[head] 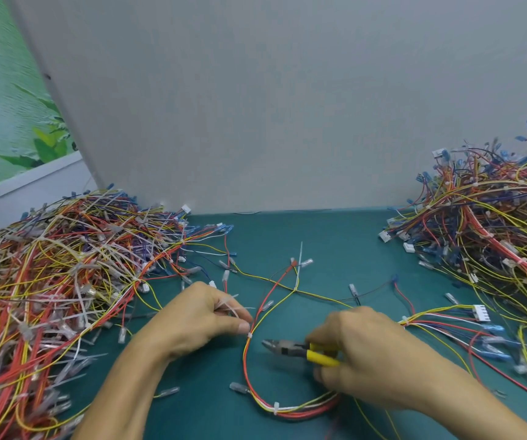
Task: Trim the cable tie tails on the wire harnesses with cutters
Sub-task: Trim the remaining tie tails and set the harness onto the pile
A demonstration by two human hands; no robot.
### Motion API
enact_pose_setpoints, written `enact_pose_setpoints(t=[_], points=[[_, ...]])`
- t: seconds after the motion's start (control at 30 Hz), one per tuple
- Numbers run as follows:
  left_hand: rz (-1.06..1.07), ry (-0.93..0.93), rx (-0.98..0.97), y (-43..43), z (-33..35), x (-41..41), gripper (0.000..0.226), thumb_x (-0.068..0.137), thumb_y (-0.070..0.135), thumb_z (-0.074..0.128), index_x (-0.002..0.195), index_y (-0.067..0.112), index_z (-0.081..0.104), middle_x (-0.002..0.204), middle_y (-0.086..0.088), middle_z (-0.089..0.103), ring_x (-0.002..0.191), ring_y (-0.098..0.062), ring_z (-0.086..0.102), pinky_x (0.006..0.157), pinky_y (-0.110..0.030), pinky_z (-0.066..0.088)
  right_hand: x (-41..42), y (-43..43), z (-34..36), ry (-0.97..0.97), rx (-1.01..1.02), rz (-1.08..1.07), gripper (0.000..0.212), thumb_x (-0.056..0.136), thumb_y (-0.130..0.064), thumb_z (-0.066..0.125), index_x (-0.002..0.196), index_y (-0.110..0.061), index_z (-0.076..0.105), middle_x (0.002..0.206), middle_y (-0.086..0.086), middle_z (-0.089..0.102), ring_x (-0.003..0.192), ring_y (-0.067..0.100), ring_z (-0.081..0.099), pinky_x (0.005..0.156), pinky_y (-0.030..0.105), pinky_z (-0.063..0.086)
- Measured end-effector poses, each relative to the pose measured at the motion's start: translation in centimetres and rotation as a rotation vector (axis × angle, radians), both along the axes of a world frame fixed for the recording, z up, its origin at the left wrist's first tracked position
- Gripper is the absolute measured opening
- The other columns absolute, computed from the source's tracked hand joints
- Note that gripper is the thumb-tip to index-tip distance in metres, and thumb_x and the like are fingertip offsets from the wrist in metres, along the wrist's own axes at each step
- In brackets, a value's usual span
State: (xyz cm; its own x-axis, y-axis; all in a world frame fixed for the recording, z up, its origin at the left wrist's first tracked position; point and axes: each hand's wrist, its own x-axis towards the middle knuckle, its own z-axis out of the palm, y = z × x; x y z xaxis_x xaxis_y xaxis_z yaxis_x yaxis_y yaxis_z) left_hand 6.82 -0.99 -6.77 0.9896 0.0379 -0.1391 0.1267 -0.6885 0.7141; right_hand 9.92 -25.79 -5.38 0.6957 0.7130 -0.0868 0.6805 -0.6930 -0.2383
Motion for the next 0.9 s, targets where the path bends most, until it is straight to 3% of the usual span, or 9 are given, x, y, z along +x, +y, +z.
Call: enact_pose_setpoints(t=[0.03,0.1,0.17,0.23,0.47,0.9], points=[[0.011,-0.018,-0.001,0.1,-0.2,0.1,0.009,0.078,0.023,0.077,0.074,0.032,0.076,0.068,0.019,0.07,0.066,0.007,0.062,0.068,-0.012,0.045,0.0,0.1,-0.3,-0.033,0.0,-0.028,0.014,0.081,-0.043,0.053,0.079,-0.033,0.044,0.087,-0.005,0.051,0.084,0.023,0.049,0.064,0.033,0.038],[0.03,-0.038,-0.017,0.1,-0.7,0.3,0.008,0.08,0.024,0.076,0.073,0.026,0.076,0.068,0.018,0.07,0.064,0.008,0.058,0.065,-0.012,0.043,0.0,0.4,-0.8,-0.096,-0.005,-0.082,0.014,0.084,-0.042,0.05,0.08,-0.031,0.042,0.087,-0.007,0.043,0.085,0.024,0.048,0.062,0.033,0.031],[0.044,-0.044,-0.01,0.1,-1.2,0.5,0.01,0.08,0.024,0.075,0.072,0.019,0.074,0.066,0.019,0.069,0.061,0.007,0.056,0.062,-0.012,0.042,-0.1,0.7,-1.3,-0.152,-0.009,-0.121,0.014,0.085,-0.04,0.048,0.09,-0.027,0.05,0.087,-0.007,0.039,0.09,0.025,0.053,0.062,0.033,0.029],[0.053,-0.049,0.009,0.1,-1.4,0.6,0.011,0.08,0.027,0.075,0.069,0.025,0.074,0.064,0.016,0.068,0.059,0.002,0.053,0.062,-0.017,0.041,-0.2,1.1,-1.7,-0.172,-0.016,-0.129,0.02,0.086,-0.039,0.047,0.099,-0.026,0.056,0.087,-0.007,0.036,0.095,0.026,0.055,0.062,0.032,0.029],[0.031,-0.065,0.011,0.1,-1.5,0.8,0.022,0.08,0.031,0.075,0.062,0.042,0.07,0.059,0.007,0.054,0.057,-0.005,0.043,0.058,-0.025,0.034,-0.2,2.6,-1.8,-0.188,-0.022,-0.112,0.02,0.09,-0.035,0.047,0.102,-0.023,0.058,0.089,-0.003,0.033,0.098,0.03,0.056,0.064,0.03,0.03],[0.04,-0.059,-0.066,0.1,-1.5,0.7,0.022,0.079,0.021,0.077,0.059,0.028,0.07,0.054,0.015,0.062,0.05,0.007,0.047,0.051,-0.008,0.034,-0.3,3.4,-2.0,-0.184,-0.079,-0.102,0.015,0.085,-0.027,0.051,0.097,-0.022,0.058,0.088,-0.002,0.035,0.096,0.031,0.056,0.064,0.032,0.032]])
